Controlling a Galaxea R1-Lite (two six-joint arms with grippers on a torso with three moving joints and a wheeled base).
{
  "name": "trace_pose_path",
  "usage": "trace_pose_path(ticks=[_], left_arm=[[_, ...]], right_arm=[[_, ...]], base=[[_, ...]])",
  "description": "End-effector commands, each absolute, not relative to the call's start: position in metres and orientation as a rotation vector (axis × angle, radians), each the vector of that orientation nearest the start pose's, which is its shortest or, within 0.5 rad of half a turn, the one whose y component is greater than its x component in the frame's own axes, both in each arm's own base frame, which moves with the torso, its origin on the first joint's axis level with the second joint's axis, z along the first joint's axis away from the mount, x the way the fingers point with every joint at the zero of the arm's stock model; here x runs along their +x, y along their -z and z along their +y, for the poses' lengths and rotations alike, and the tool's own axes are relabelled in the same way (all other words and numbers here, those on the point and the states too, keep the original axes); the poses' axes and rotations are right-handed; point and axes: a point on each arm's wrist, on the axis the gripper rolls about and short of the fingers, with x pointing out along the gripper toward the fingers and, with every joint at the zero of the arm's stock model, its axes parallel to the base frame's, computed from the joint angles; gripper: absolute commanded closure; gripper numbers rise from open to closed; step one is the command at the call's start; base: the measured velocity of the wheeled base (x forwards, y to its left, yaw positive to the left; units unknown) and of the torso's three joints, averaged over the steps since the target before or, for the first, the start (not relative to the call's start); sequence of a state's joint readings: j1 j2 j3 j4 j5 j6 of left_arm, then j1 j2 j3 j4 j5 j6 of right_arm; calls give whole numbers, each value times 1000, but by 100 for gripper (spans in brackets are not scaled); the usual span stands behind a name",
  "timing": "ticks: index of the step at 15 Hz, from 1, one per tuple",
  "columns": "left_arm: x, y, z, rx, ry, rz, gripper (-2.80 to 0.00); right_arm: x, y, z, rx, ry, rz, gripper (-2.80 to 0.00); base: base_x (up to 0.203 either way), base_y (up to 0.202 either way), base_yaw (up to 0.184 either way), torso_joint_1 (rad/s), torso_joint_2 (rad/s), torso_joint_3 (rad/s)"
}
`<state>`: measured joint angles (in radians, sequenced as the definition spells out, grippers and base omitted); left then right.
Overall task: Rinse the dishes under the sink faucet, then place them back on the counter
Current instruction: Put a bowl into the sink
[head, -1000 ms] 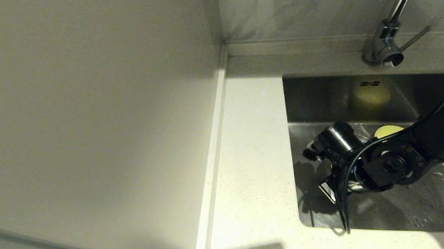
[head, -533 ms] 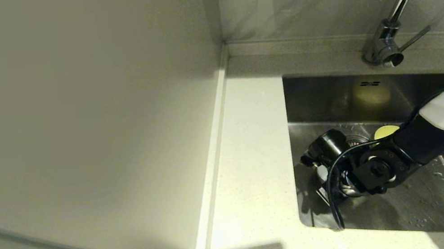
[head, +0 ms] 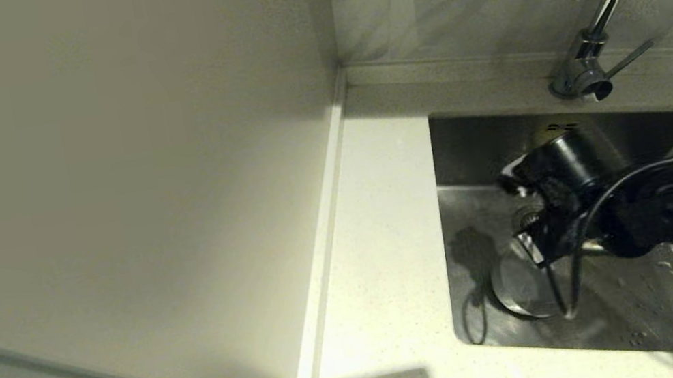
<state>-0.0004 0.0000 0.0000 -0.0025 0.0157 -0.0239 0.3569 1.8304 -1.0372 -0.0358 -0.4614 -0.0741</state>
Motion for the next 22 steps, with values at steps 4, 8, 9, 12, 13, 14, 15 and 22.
trace_pose_path(ticks=[4, 8, 9, 12, 13, 14, 15, 22], left_arm=[[-23, -76, 0, -25, -14, -6, 0], [-23, -76, 0, -25, -17, -6, 0], [-23, -76, 0, -25, -14, -6, 0], [-23, -76, 0, -25, -15, -6, 0], [-23, -76, 0, -25, -16, -6, 0], [-23, -76, 0, -25, -15, -6, 0], [-23, -76, 0, -25, -17, -6, 0], [-23, -76, 0, -25, -14, -6, 0]], right_arm=[[204, -273, -42, -249, 346, 478, -280], [126, -284, -136, -208, 561, 681, -280], [109, -283, -146, -172, 578, 741, -280], [76, -278, -146, 38, 507, 965, -280], [69, -280, -139, 106, 483, 1030, -280], [64, -283, -131, 168, 455, 1089, -280], [59, -288, -121, 228, 426, 1140, -280], [74, -289, -162, 592, 553, 1281, -280]], base=[[0, 0, 0, 0, 0, 0], [0, 0, 0, 0, 0, 0], [0, 0, 0, 0, 0, 0], [0, 0, 0, 0, 0, 0], [0, 0, 0, 0, 0, 0], [0, 0, 0, 0, 0, 0], [0, 0, 0, 0, 0, 0], [0, 0, 0, 0, 0, 0]])
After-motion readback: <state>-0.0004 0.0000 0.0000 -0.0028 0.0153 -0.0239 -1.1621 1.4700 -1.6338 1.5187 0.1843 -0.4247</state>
